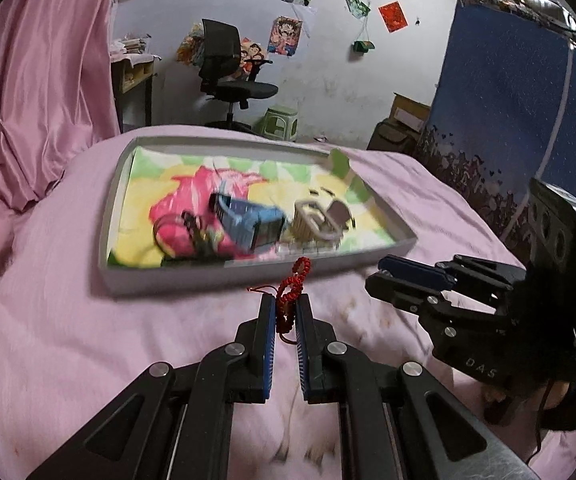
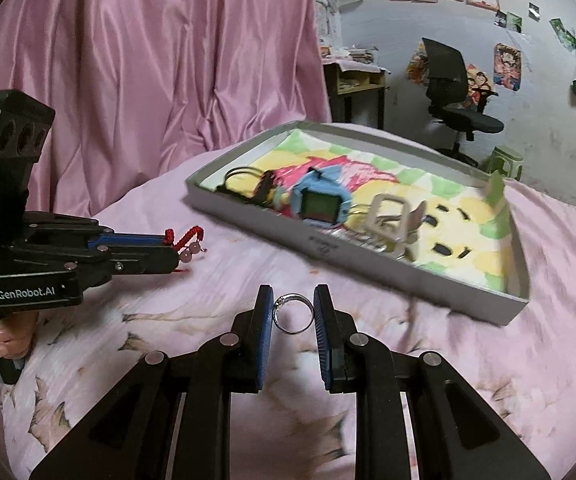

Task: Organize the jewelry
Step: 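Carry the red cord and small ring into the tray and open both tools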

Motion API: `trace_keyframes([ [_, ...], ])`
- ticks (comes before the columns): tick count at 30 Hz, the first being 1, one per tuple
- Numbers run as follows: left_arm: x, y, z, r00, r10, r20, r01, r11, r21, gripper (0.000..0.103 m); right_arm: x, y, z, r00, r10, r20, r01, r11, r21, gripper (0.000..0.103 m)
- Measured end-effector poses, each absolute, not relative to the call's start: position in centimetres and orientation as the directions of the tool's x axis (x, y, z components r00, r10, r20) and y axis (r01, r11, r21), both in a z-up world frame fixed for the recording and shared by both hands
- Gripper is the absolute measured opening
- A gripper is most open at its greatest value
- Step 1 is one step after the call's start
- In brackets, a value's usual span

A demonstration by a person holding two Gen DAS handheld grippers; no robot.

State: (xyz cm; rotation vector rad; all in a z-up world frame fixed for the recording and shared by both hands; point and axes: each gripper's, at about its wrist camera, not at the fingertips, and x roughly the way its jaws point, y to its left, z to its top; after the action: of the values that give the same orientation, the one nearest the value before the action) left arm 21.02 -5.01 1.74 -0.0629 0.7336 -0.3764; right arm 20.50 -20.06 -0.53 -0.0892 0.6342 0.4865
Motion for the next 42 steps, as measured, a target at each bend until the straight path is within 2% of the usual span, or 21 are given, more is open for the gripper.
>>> trace_keyframes([
  [17,26.9,-8.1,3.4,0.745,-0.347,-0.569,0.264,0.938,-0.226,0.010,26.7,-23.5,1.7,0.786,0.290,-0.546,-0.306,0.950,0.064,0.018],
  [34,29.5,-9.4,-0.6,0.659,-0.309,-0.686,0.235,0.951,-0.203,0.010,29.1,-24.1,-2.1,0.726,0.263,-0.636,-0.252,0.961,0.110,0.018],
  [42,29.9,-9.0,-1.5,0.625,-0.301,-0.720,0.208,0.954,-0.218,0.010,29.1,-24.6,-2.4,0.722,0.259,-0.642,-0.237,0.964,0.122,0.018],
])
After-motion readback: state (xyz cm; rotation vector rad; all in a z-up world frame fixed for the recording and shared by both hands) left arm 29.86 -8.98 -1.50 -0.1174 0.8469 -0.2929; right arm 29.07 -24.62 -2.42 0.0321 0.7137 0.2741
